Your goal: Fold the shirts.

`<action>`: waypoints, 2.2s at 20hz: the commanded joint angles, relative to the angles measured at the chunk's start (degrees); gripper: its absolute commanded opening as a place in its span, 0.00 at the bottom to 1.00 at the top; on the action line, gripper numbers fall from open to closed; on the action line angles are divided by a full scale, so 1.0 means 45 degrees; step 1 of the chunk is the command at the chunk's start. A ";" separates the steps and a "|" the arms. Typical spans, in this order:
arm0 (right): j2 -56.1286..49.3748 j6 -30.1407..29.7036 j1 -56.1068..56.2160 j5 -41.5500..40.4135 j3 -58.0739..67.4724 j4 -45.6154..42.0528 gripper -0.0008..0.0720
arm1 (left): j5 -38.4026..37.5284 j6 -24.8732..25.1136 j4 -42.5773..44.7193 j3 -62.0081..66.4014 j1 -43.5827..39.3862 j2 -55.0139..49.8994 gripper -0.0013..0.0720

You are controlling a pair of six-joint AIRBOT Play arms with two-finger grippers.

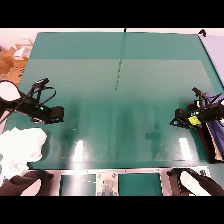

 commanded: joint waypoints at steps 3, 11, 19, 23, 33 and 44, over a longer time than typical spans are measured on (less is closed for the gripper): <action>0.0005 0.0005 0.0015 0.0010 -0.0005 0.0000 0.09 | 0.0223 0.0325 0.0743 -0.0010 -0.0010 0.0010 0.05; 0.0005 0.0005 0.0015 0.0010 -0.0005 0.0000 0.09 | -0.1073 -0.1336 0.8655 -0.1117 0.0170 0.0005 0.98; 0.0005 0.0005 0.0015 0.0010 -0.0005 0.0000 0.09 | 0.2059 -0.1282 0.8680 -0.5736 0.1865 -0.0117 0.92; 0.0005 0.0005 0.0015 0.0010 -0.0005 0.0000 0.09 | 0.2059 -0.0355 0.8276 -0.5202 0.2040 -0.0121 0.05; 0.0005 0.0005 0.0015 0.0010 -0.0005 -0.0005 0.09 | 0.0510 0.1035 0.4444 0.3682 -0.2409 -0.0121 0.05; 0.0005 0.0005 0.0015 0.0010 -0.0005 -0.0005 0.09 | 0.7140 0.1098 0.0661 0.3997 -0.7378 -0.4779 0.98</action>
